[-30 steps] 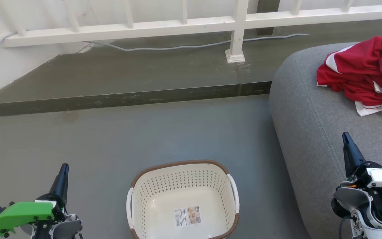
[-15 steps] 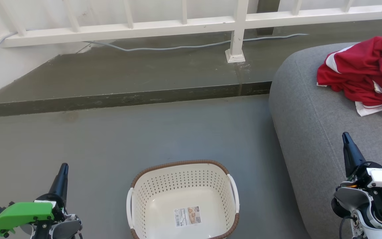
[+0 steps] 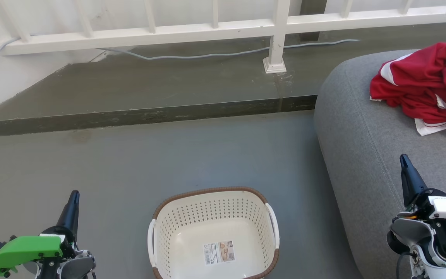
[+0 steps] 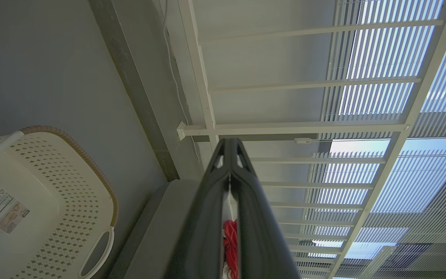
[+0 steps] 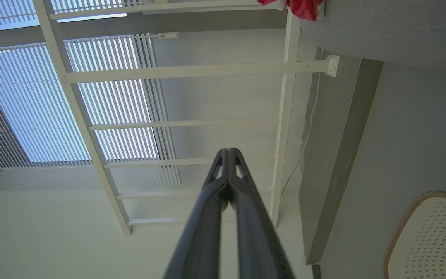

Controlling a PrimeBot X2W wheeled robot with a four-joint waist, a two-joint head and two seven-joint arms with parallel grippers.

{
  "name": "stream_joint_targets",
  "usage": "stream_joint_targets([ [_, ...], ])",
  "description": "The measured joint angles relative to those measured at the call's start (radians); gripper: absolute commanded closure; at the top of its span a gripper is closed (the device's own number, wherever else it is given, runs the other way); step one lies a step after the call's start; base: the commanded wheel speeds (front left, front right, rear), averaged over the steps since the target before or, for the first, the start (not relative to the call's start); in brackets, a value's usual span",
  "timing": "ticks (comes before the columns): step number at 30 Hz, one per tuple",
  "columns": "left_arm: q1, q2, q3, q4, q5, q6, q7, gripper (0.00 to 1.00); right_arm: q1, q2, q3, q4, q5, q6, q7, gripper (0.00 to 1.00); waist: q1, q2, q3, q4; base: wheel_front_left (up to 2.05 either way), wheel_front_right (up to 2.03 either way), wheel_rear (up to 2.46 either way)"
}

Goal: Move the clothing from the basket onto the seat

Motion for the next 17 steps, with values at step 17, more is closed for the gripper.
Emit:
stream_joint_targets([
  [17,0.000,-0.001,0.001,0.001,0.000,0.000,0.001,1.00,0.000,0.000,-0.001,0.000,0.000,0.000,0.005,1.00,0.0000,0.0000,0.000,0.000,0.00,0.00,0.00],
])
